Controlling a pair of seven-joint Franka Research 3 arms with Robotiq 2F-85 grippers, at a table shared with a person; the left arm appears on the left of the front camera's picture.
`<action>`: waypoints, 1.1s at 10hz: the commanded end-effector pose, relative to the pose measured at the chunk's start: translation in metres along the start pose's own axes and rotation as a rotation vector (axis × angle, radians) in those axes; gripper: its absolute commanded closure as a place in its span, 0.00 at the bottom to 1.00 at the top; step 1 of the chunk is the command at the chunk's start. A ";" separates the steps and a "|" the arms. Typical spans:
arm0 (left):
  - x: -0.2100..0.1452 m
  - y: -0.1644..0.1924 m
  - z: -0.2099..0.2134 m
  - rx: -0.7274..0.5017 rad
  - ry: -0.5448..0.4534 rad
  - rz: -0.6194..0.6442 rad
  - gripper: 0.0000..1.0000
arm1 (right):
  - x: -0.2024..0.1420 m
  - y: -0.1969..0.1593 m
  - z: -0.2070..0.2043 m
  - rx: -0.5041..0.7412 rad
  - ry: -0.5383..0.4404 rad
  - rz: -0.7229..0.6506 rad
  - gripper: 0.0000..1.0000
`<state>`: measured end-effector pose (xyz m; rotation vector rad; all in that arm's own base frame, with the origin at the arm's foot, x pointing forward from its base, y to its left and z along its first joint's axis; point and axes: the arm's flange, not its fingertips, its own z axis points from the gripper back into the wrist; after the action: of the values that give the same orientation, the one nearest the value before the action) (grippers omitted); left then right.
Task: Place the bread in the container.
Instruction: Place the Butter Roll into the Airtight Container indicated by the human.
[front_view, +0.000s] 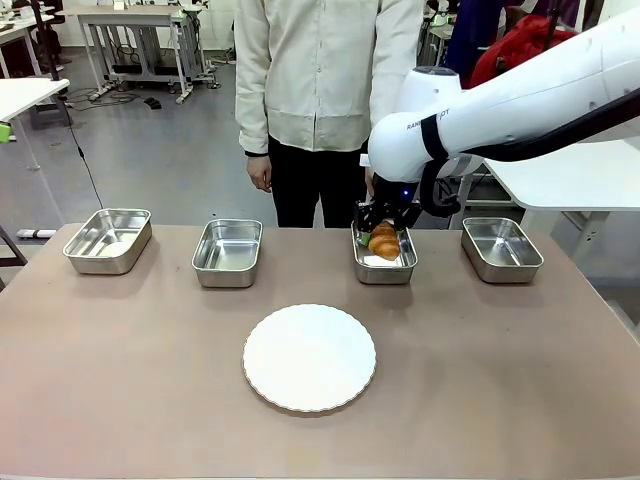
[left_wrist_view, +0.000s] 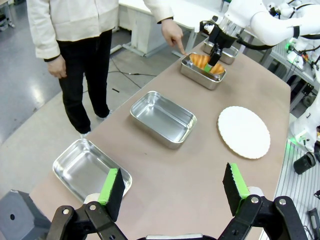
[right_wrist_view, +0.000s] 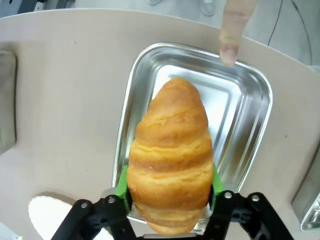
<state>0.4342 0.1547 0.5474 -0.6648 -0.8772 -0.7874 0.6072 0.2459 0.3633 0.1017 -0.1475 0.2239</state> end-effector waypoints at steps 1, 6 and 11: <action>0.000 0.000 0.002 -0.008 -0.010 -0.016 0.00 | -0.005 -0.004 0.007 -0.004 -0.047 0.013 0.00; 0.000 0.000 0.002 -0.008 -0.010 -0.016 0.00 | 0.003 0.000 0.010 0.006 -0.032 -0.004 0.00; 0.000 0.000 0.002 -0.008 -0.010 -0.016 0.00 | 0.003 0.000 0.010 0.006 -0.032 -0.004 0.00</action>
<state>0.4342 0.1547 0.5475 -0.6648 -0.8772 -0.7875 0.6071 0.2460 0.3719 0.1152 -0.1589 0.2130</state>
